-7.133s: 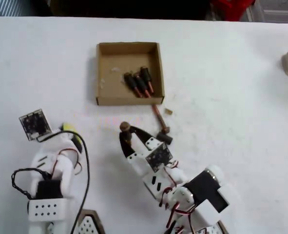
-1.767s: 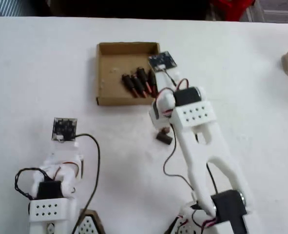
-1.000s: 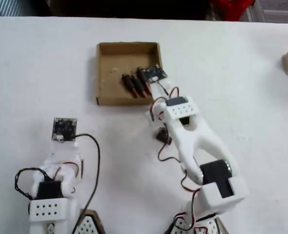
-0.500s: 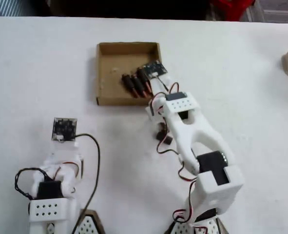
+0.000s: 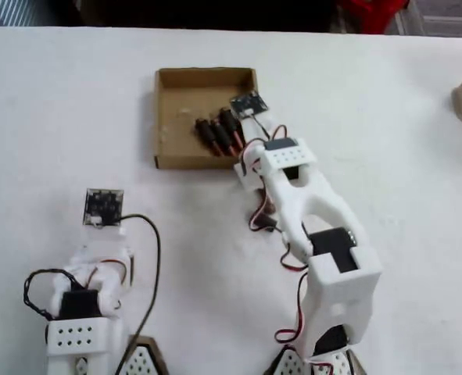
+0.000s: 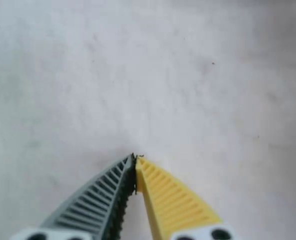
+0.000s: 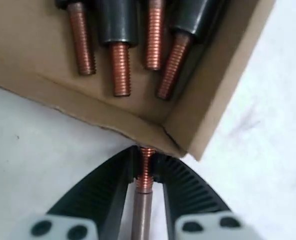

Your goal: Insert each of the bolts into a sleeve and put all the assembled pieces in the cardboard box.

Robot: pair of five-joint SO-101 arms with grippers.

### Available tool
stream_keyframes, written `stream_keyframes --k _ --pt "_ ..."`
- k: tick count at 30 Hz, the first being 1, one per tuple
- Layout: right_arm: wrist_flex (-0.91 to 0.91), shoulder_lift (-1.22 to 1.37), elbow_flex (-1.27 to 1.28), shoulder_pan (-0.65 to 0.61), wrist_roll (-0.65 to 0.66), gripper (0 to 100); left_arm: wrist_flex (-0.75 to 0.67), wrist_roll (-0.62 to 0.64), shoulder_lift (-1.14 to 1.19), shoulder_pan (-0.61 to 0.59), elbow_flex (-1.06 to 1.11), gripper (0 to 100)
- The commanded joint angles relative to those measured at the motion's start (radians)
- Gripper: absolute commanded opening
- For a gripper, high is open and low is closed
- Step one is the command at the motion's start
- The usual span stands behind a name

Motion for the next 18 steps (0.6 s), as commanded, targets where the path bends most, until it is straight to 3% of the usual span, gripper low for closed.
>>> stream_keyframes --k 1,6,18 --pt "0.053 -0.081 -0.029 -0.062 0.133 1.7 0.003 -0.009 -0.005 -0.008 -0.028 2" --pt "0.157 -0.205 -0.023 -0.185 0.292 1.7 0.003 -0.009 -0.005 -0.008 -0.028 2" --pt "0.160 -0.479 0.183 -0.532 0.681 1.8 0.003 -0.009 -0.005 -0.008 -0.028 2"
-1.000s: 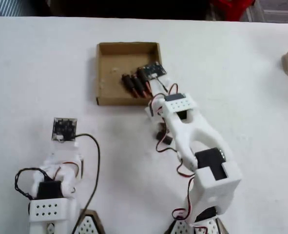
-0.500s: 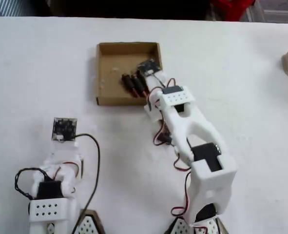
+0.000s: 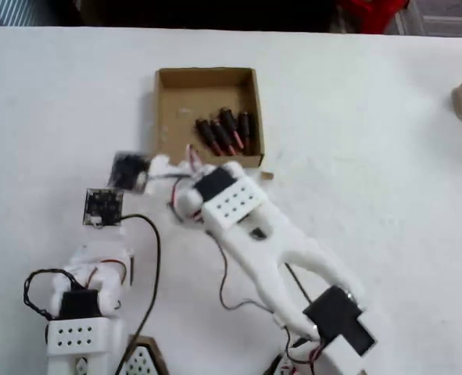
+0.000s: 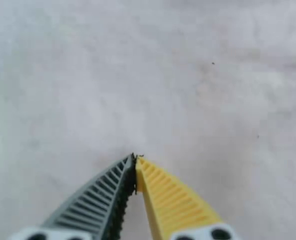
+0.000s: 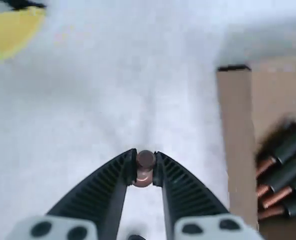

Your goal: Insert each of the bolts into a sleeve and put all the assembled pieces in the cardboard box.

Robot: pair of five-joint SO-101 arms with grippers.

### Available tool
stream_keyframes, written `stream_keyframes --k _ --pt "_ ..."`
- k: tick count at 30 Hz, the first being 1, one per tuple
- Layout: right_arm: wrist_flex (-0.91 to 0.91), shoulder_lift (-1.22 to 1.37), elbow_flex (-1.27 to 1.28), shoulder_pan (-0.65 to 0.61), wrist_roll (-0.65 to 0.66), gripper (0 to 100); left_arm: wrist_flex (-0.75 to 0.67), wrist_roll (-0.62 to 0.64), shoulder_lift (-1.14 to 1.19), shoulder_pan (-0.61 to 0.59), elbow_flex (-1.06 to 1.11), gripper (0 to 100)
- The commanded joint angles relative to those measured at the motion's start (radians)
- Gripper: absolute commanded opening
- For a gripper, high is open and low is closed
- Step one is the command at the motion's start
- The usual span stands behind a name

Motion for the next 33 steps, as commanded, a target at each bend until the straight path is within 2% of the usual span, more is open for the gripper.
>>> stream_keyframes --k 1,3,6,13,18,20,23,26,33 --pt "0.004 -0.065 0.066 -0.077 0.146 1.8 0.003 -0.009 -0.005 -0.008 -0.028 2" --pt "0.002 -0.065 0.127 -0.105 0.201 1.8 0.003 -0.009 -0.005 -0.008 -0.028 2" --pt "0.004 -0.065 0.166 -0.124 0.218 2.3 0.003 -0.009 -0.005 -0.008 -0.028 2" --pt "0.073 -0.070 0.170 -0.107 0.218 17.9 0.003 -0.009 -0.005 -0.008 -0.028 2" --pt "0.124 -0.087 0.150 -0.104 0.216 14.8 0.003 -0.009 -0.005 -0.008 -0.028 2" --pt "0.148 -0.124 0.138 -0.074 0.210 11.2 0.002 -0.009 -0.005 -0.008 -0.028 2" --pt "0.173 -0.226 0.127 -0.005 0.120 7.3 0.002 -0.009 -0.005 -0.008 -0.028 2" --pt "0.211 -0.349 0.147 0.079 0.026 6.7 0.002 -0.011 -0.005 -0.008 -0.026 2" --pt "0.213 -0.564 0.322 0.225 -0.057 6.4 0.002 -0.011 -0.005 -0.008 -0.026 2"
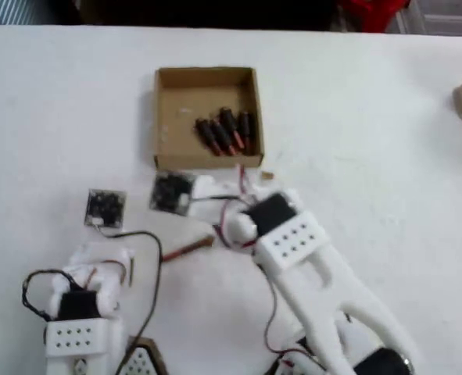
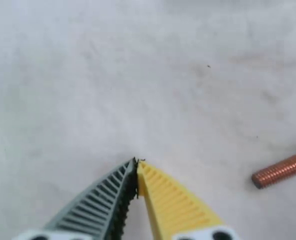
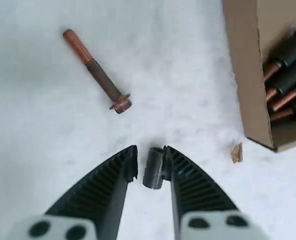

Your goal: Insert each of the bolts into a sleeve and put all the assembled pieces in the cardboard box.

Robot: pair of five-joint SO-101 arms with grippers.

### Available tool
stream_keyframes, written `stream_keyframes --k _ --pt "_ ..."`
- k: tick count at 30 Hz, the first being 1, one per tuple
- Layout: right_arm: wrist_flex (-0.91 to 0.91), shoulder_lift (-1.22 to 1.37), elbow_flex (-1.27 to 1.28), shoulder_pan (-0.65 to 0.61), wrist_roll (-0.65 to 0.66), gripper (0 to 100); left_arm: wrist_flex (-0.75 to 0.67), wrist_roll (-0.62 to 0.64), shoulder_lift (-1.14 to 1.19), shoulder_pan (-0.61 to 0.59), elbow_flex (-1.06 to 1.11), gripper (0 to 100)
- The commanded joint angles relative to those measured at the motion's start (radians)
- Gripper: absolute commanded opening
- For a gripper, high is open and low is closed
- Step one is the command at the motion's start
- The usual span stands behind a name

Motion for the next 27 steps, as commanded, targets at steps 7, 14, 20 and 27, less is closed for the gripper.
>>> stream_keyframes --k 7,14,20,27 --pt "-0.033 -0.074 0.091 0.203 -0.201 6.3 0.000 -0.006 -0.005 -0.008 -0.026 2" --pt "-0.088 0.085 0.091 0.246 -0.308 6.2 0.000 -0.006 -0.005 -0.008 -0.026 2" --pt "-0.122 0.209 0.064 0.251 -0.328 2.2 0.000 -0.006 -0.005 -0.008 -0.026 2" --pt "-0.186 0.252 0.040 0.245 -0.321 1.7 0.000 -0.006 -0.005 -0.008 -0.026 2"
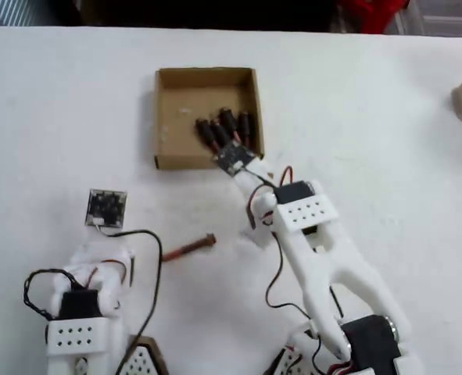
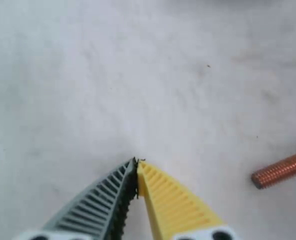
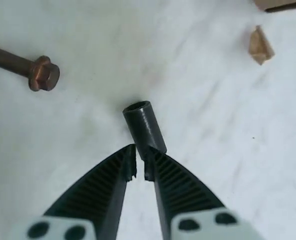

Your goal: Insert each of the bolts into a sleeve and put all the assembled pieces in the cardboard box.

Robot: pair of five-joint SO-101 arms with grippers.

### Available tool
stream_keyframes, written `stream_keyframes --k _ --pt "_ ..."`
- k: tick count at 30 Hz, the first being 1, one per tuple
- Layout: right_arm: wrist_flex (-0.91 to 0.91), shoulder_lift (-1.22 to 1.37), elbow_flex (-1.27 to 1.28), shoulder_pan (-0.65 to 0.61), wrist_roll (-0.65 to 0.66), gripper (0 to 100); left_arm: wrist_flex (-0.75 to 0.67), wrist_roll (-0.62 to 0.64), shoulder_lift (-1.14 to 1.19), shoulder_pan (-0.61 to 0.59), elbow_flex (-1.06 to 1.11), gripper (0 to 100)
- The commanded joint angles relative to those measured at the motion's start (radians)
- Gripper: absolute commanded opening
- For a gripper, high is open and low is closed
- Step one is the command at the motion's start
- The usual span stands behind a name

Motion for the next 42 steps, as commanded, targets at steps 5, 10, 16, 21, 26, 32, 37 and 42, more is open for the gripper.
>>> stream_keyframes --k 5,10,16,21,26,32,37,42 --pt "-0.045 -0.002 -0.051 0.008 -0.002 2.1 0.000 -0.006 -0.005 -0.008 -0.026 2" --pt "-0.041 -0.001 -0.052 0.008 -0.011 1.7 0.000 -0.006 -0.005 -0.008 -0.026 2" --pt "0.133 0.018 -0.123 0.012 -0.164 1.7 0.000 -0.006 -0.005 -0.008 -0.026 2" --pt "0.354 0.157 -0.308 0.007 -0.295 1.7 0.000 -0.006 -0.005 -0.008 -0.026 2" --pt "0.456 0.334 -0.460 0.007 -0.351 1.7 0.000 -0.006 -0.005 -0.008 -0.026 2" --pt "0.470 0.414 -0.546 0.013 -0.358 1.7 0.000 -0.006 -0.005 -0.008 -0.026 2" --pt "0.427 0.392 -0.546 0.005 -0.281 1.7 0.000 -0.006 -0.005 -0.008 -0.026 2" --pt "0.427 0.400 -0.546 0.010 -0.192 2.1 0.000 -0.006 -0.005 -0.008 -0.026 2"
